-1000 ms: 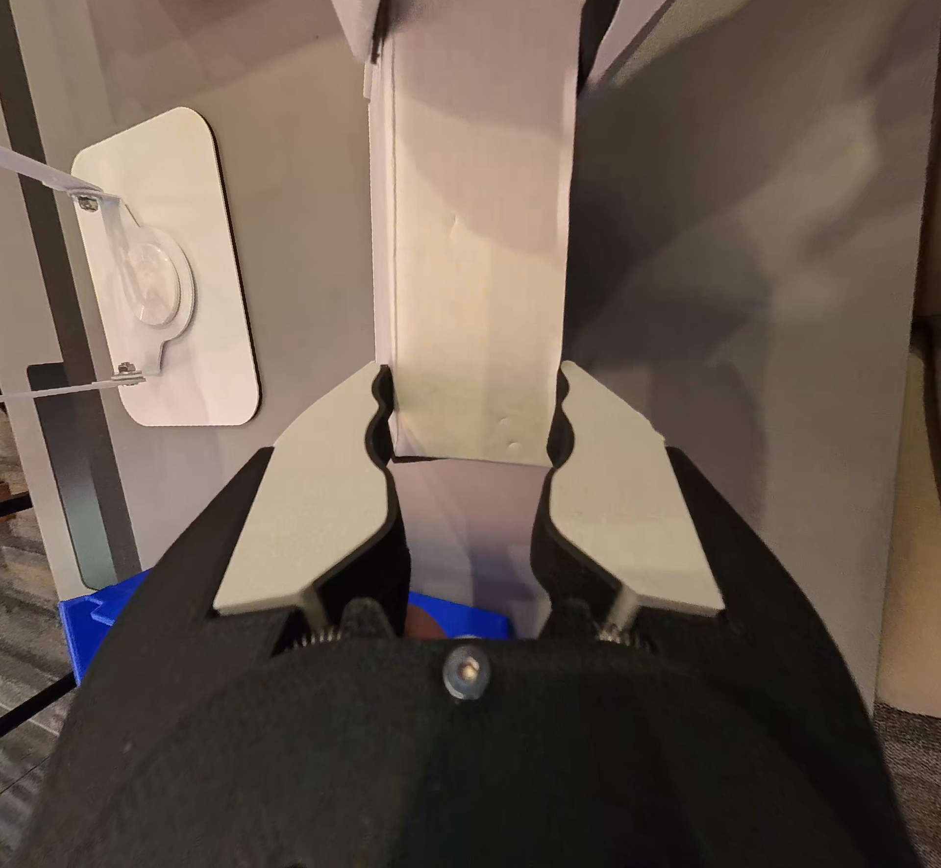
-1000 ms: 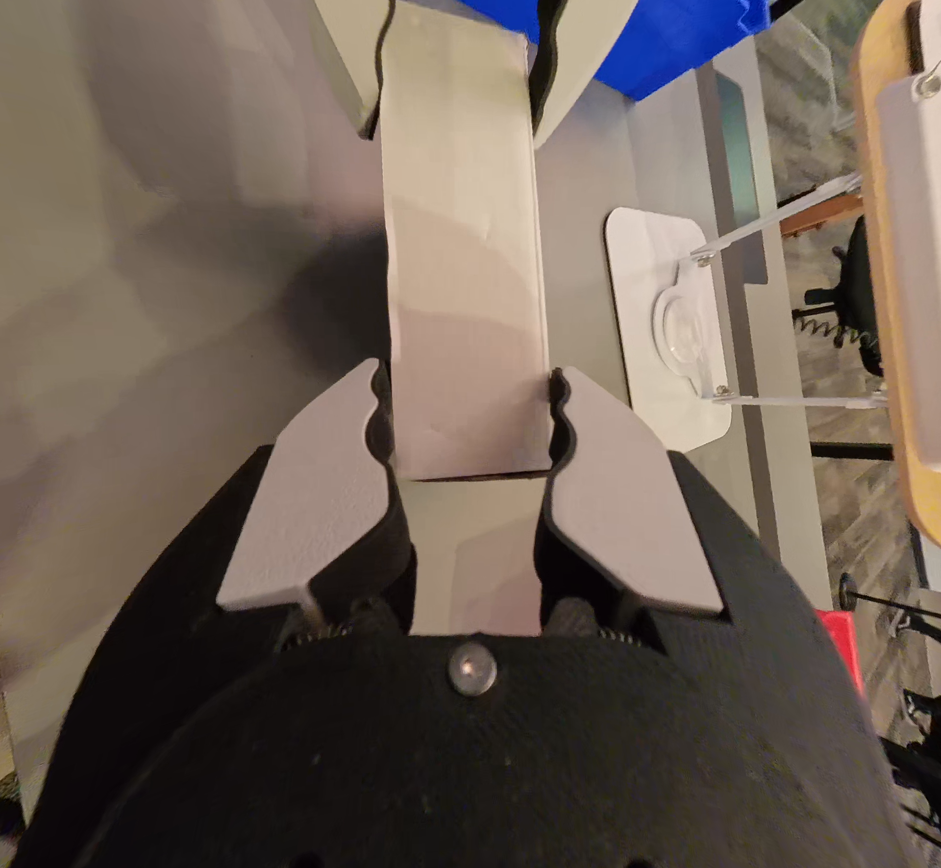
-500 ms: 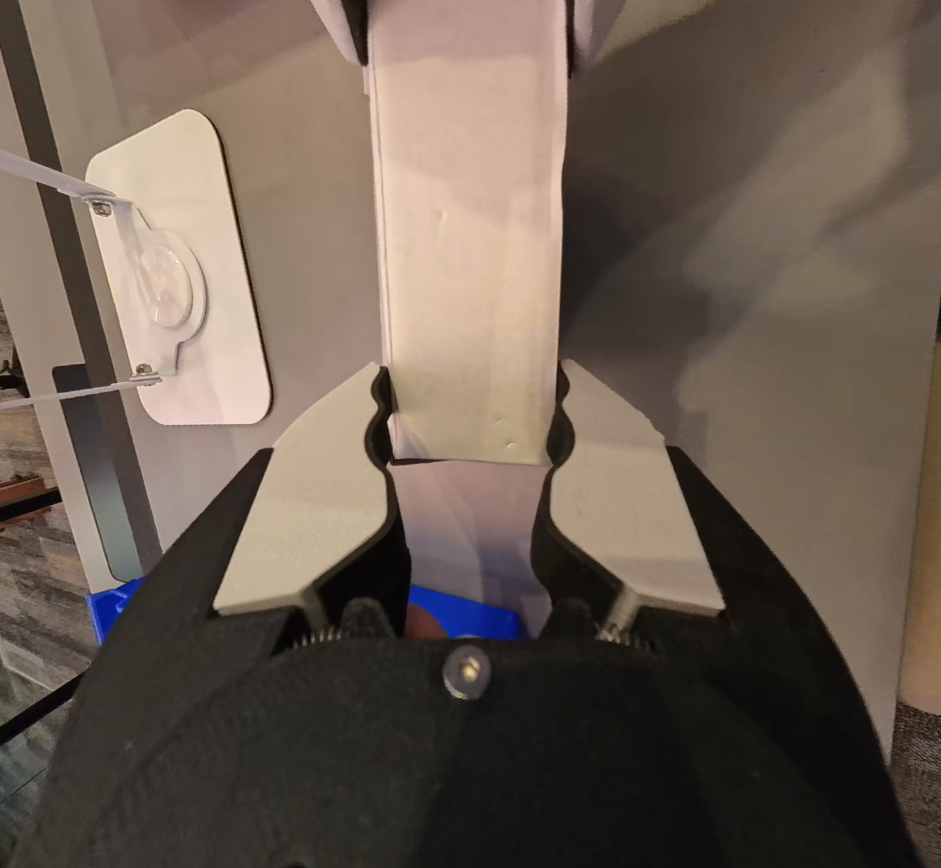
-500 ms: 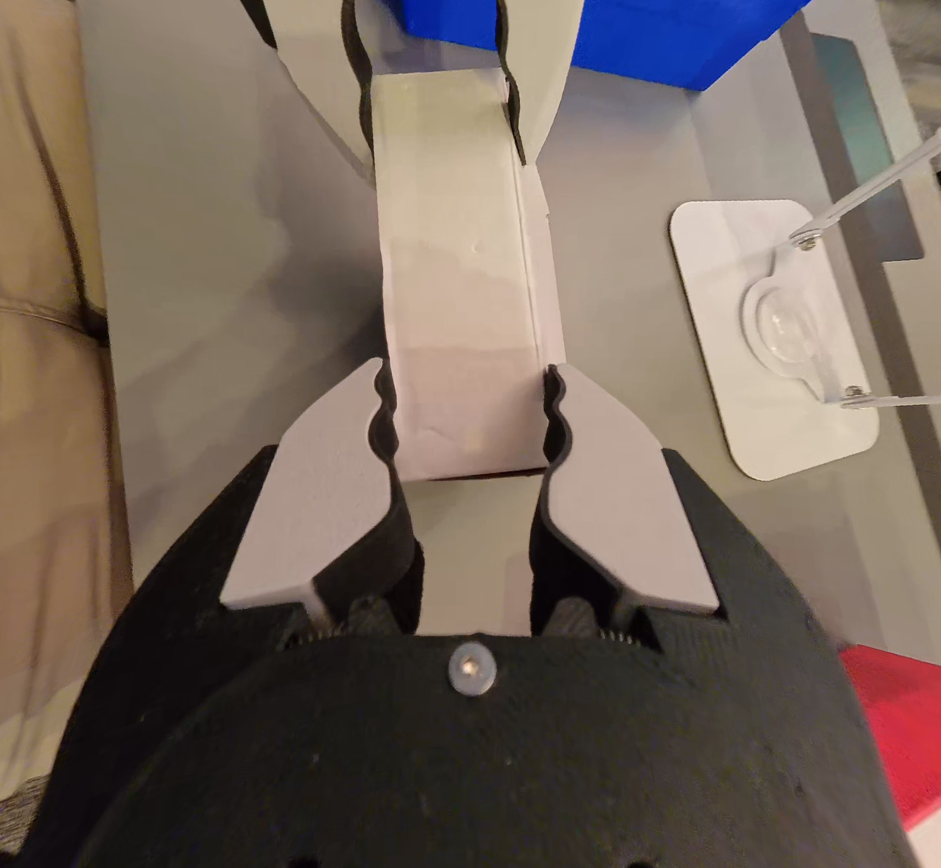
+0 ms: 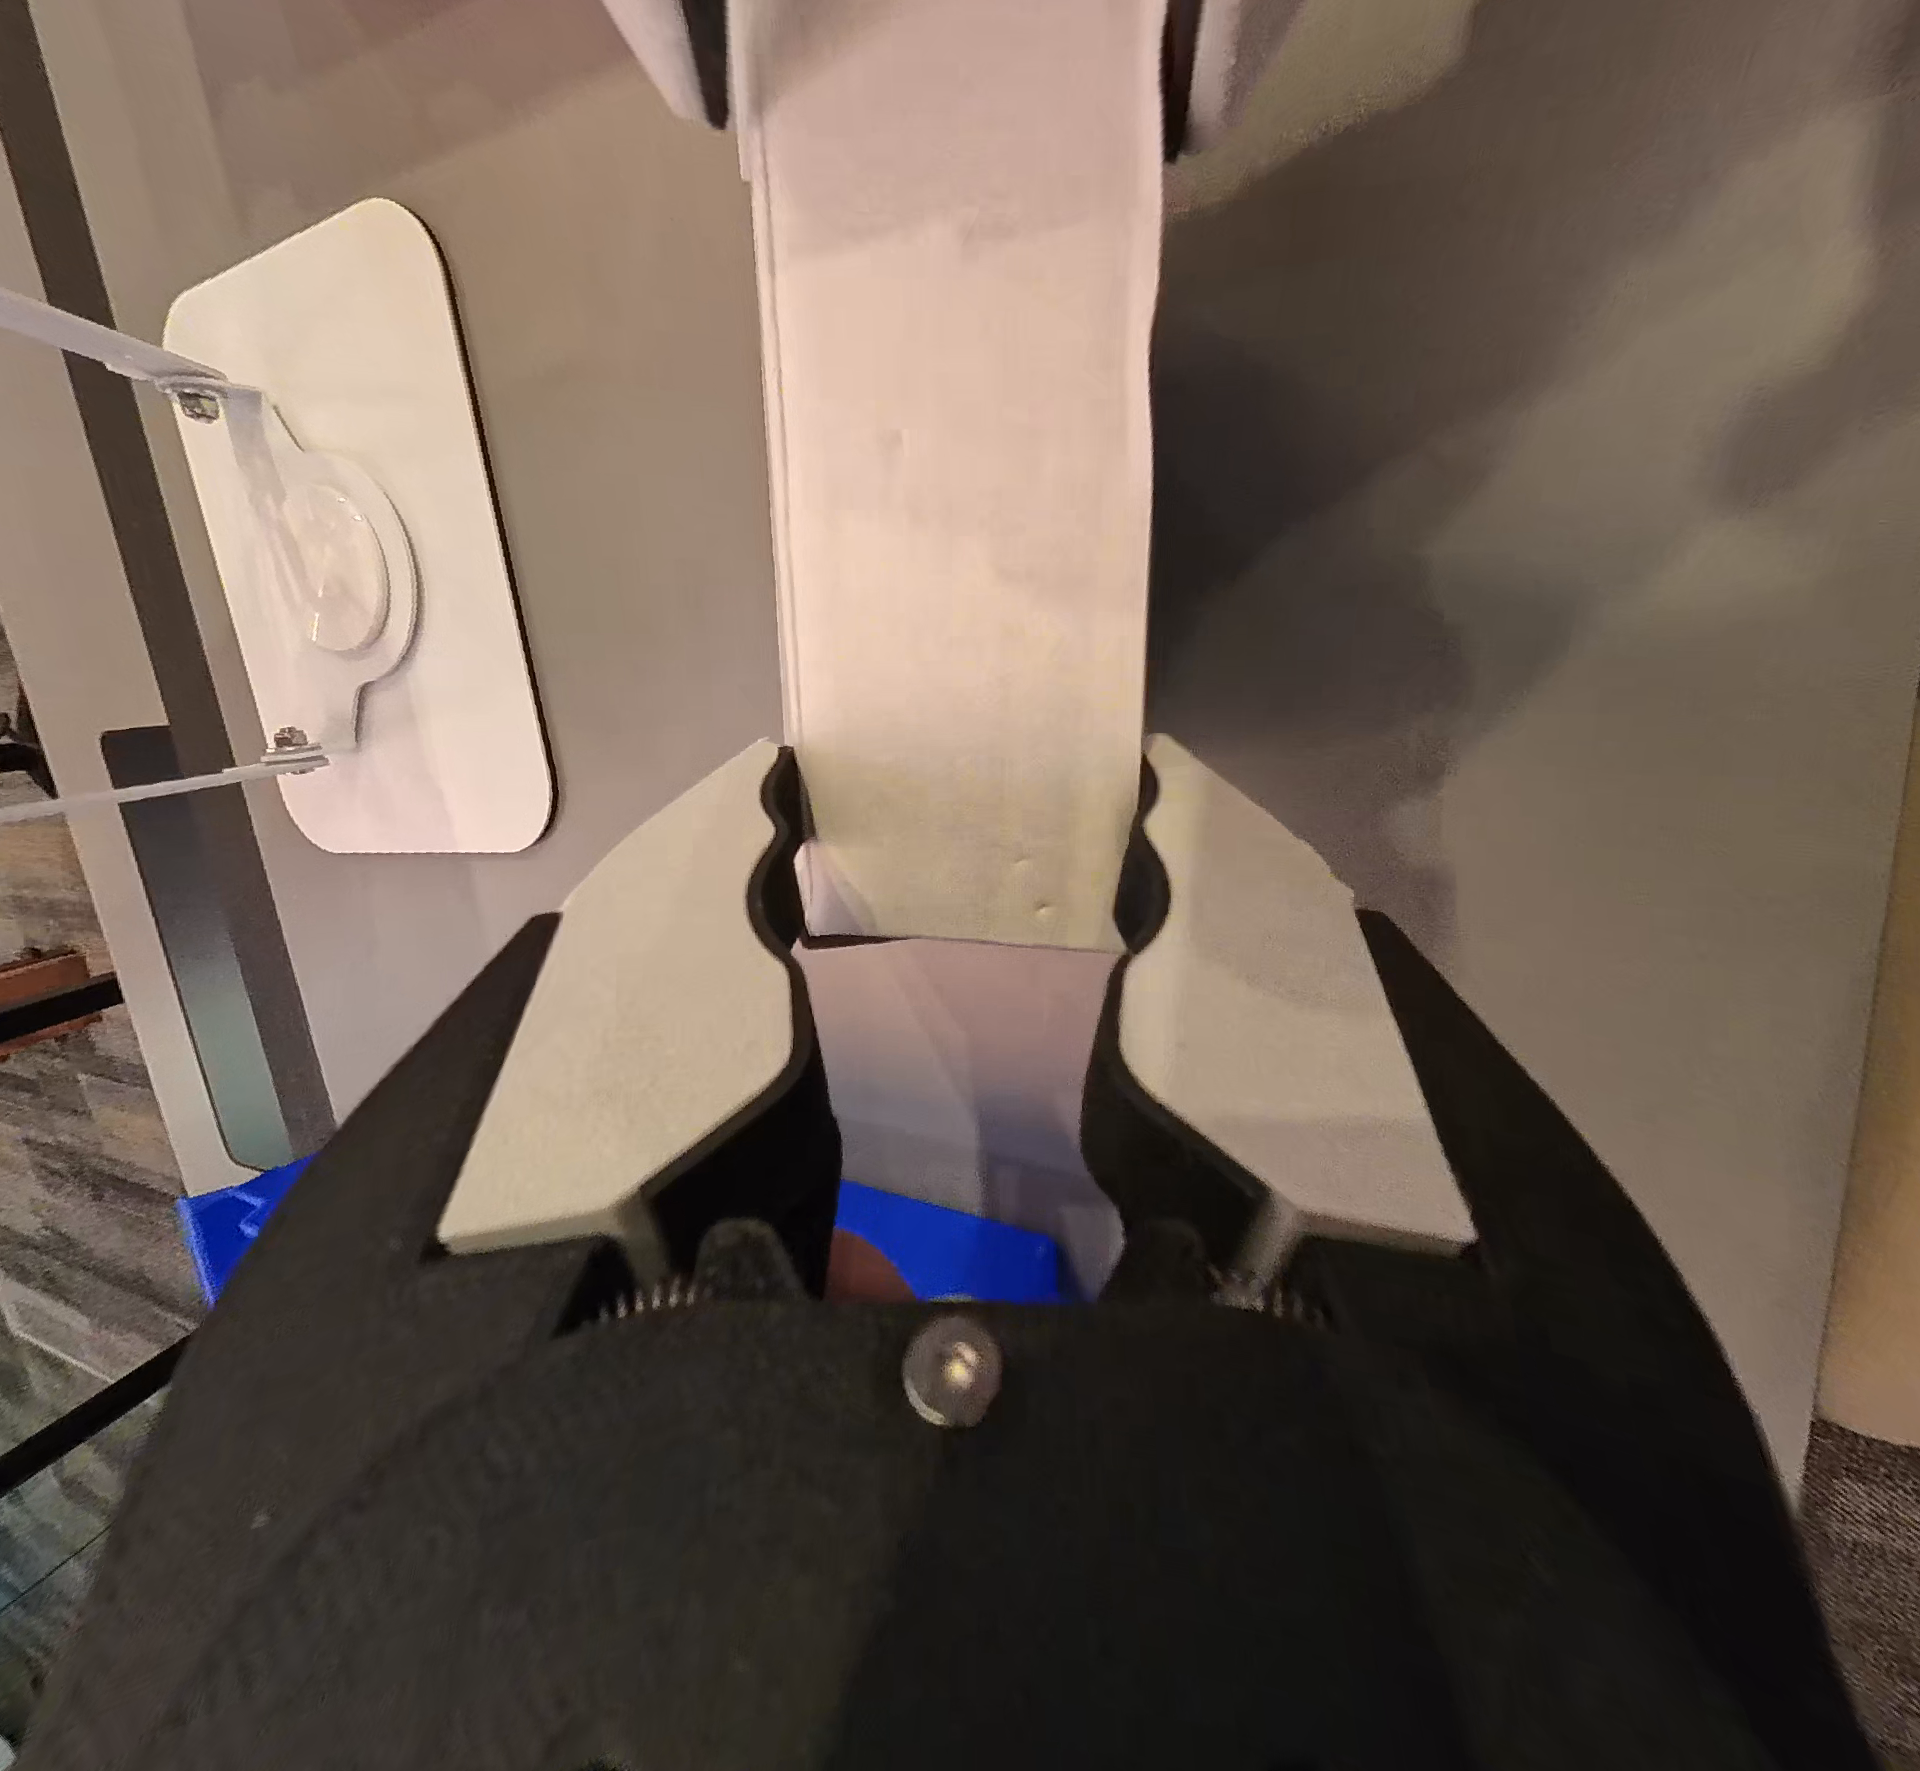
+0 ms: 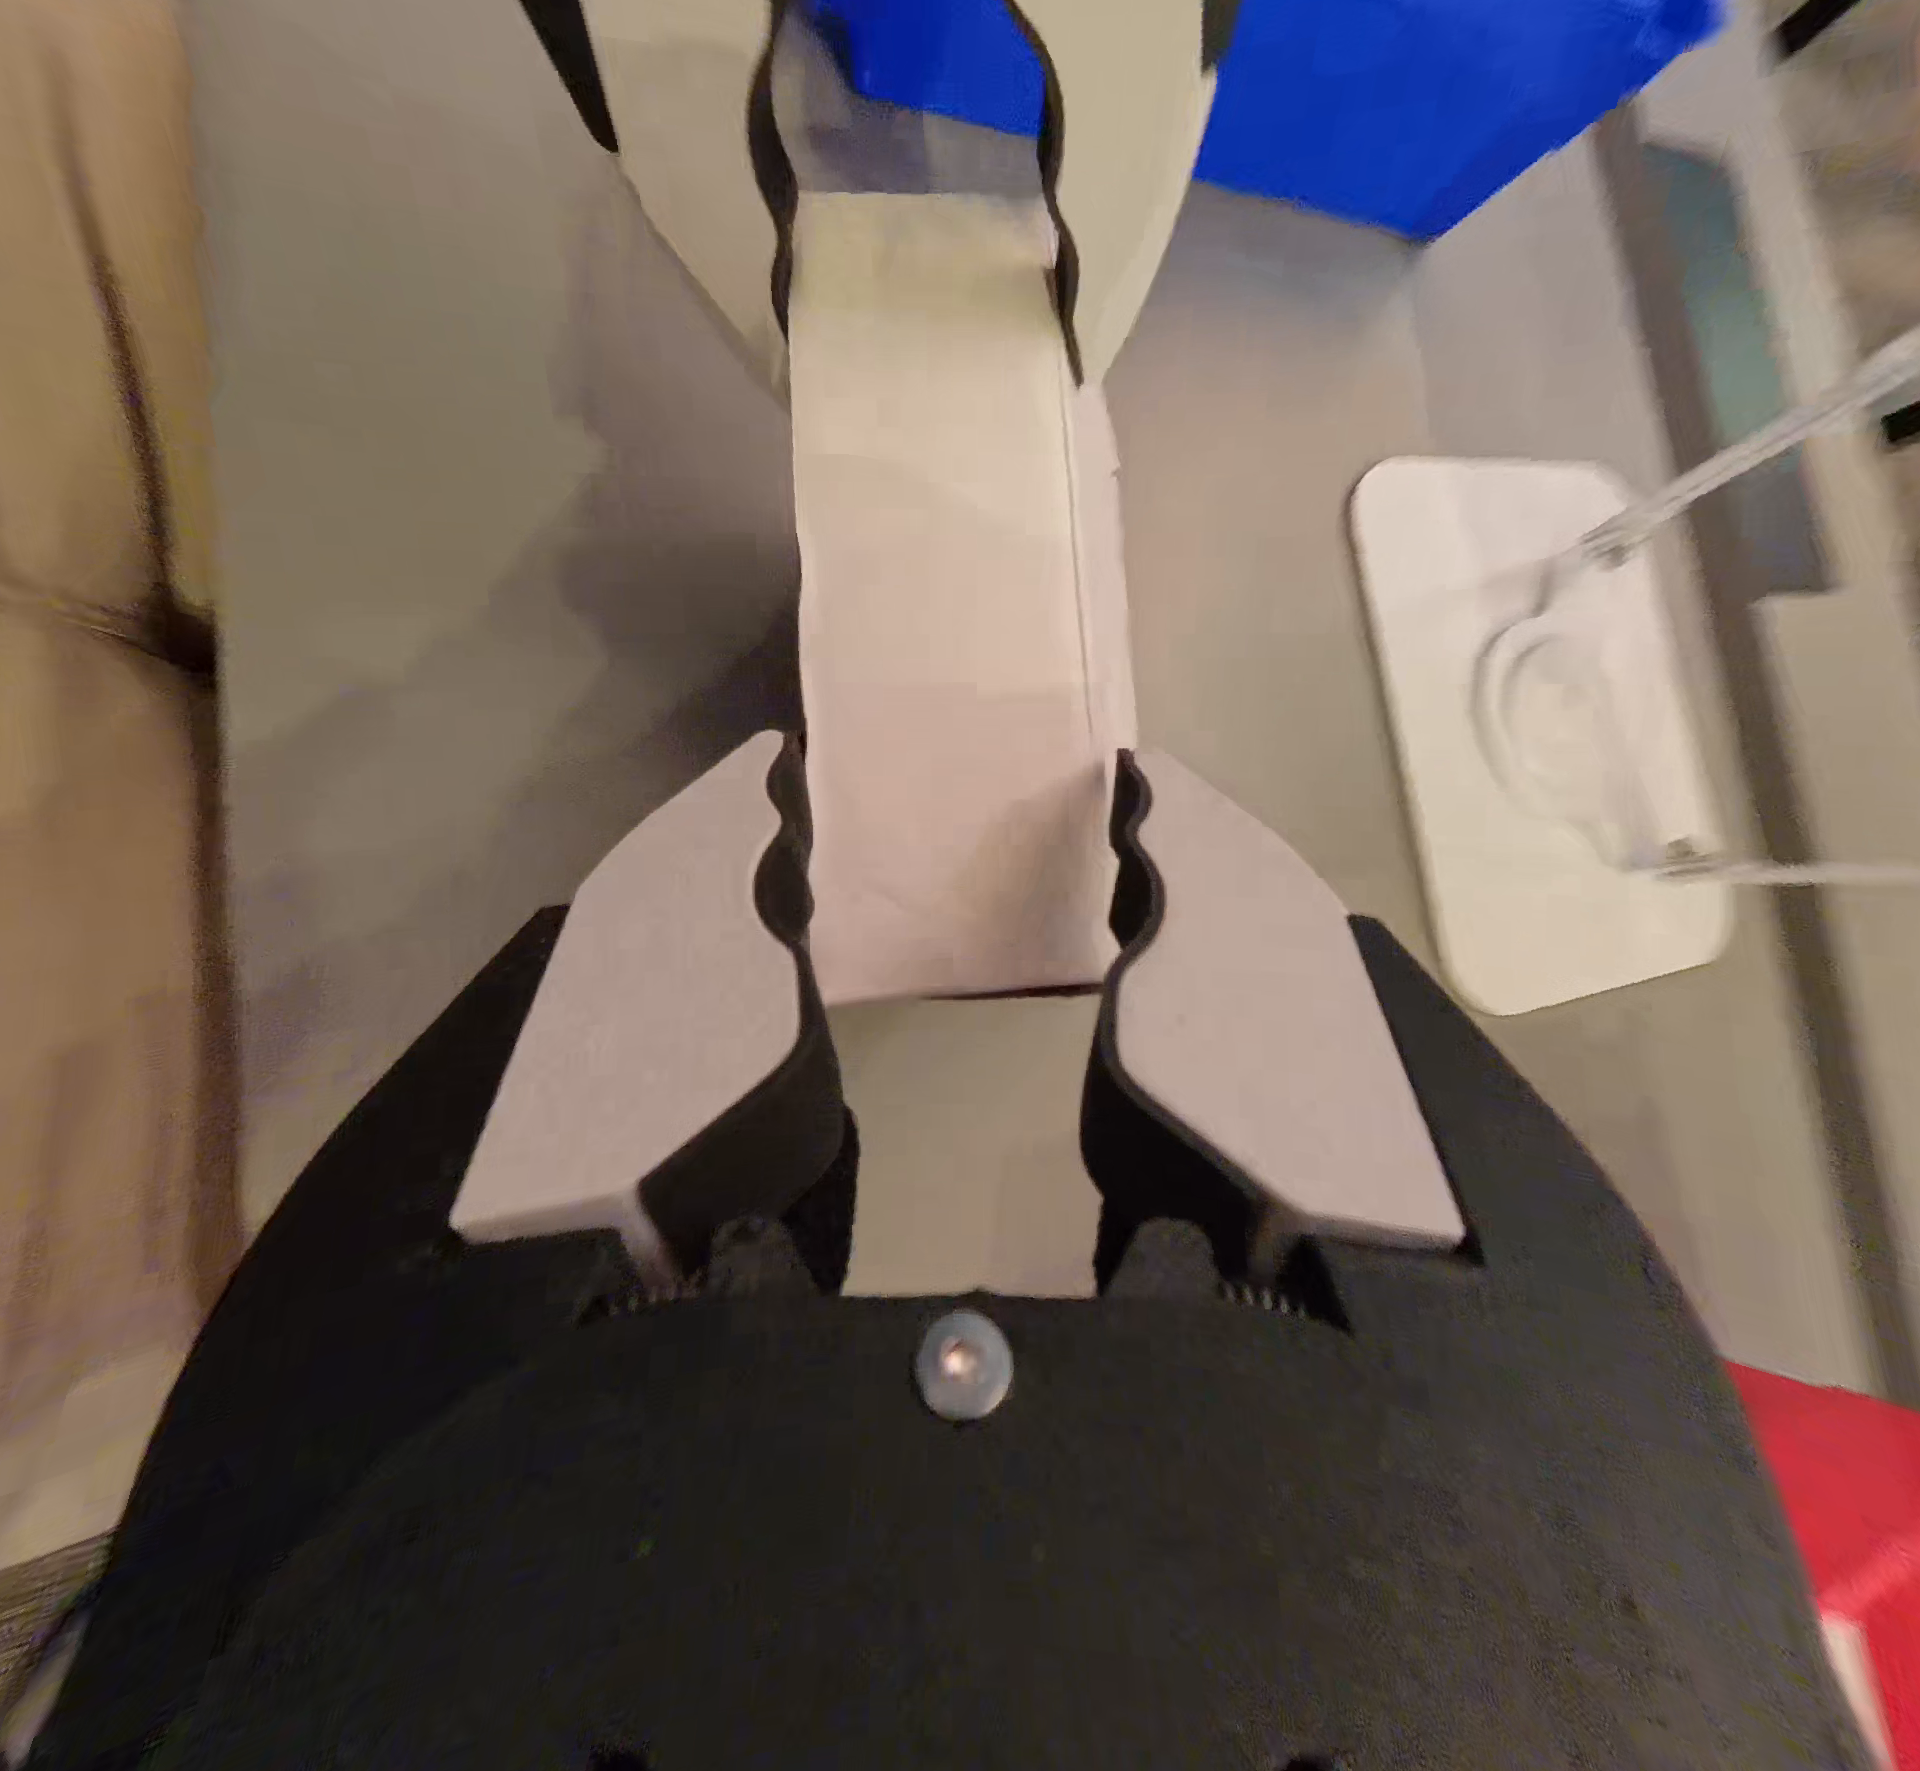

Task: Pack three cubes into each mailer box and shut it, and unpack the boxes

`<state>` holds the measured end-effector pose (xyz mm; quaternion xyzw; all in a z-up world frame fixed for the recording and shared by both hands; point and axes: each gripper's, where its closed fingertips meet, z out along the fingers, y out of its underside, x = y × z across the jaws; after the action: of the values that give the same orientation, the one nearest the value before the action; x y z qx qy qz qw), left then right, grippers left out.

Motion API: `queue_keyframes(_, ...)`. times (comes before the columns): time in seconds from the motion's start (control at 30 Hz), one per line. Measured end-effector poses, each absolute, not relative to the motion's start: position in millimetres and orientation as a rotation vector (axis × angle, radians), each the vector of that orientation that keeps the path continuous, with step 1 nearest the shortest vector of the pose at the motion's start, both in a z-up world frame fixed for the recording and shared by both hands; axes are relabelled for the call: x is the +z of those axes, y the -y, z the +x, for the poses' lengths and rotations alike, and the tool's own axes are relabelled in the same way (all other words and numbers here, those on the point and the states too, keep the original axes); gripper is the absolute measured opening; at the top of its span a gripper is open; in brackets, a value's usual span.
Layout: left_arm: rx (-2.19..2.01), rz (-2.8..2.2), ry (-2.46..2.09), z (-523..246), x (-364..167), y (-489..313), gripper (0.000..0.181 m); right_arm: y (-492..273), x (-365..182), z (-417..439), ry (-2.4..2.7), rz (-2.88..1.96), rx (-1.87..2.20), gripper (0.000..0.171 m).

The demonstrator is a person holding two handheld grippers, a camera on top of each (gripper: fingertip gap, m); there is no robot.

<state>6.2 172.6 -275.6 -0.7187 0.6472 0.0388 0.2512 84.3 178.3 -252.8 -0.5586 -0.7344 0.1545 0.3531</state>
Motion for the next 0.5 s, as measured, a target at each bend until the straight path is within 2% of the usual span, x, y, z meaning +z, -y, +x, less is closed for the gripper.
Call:
queue_keyframes(0.13,0.068,-1.988,-1.744,6.2,-274.6,-175.4,0.059,-177.5,-249.0,79.6,1.944,-1.242,0.117,0.041)
queue_keyframes(0.3,0.041,-1.996,-1.751,5.6,-273.8,-178.6,0.058,-176.1,-248.5,79.9,1.932,-1.104,-0.077,0.014)
queue_keyframes(0.5,0.057,-2.004,-1.726,2.3,-273.2,-180.2,0.058,-179.9,-241.3,76.3,1.835,-1.101,-0.073,0.010)
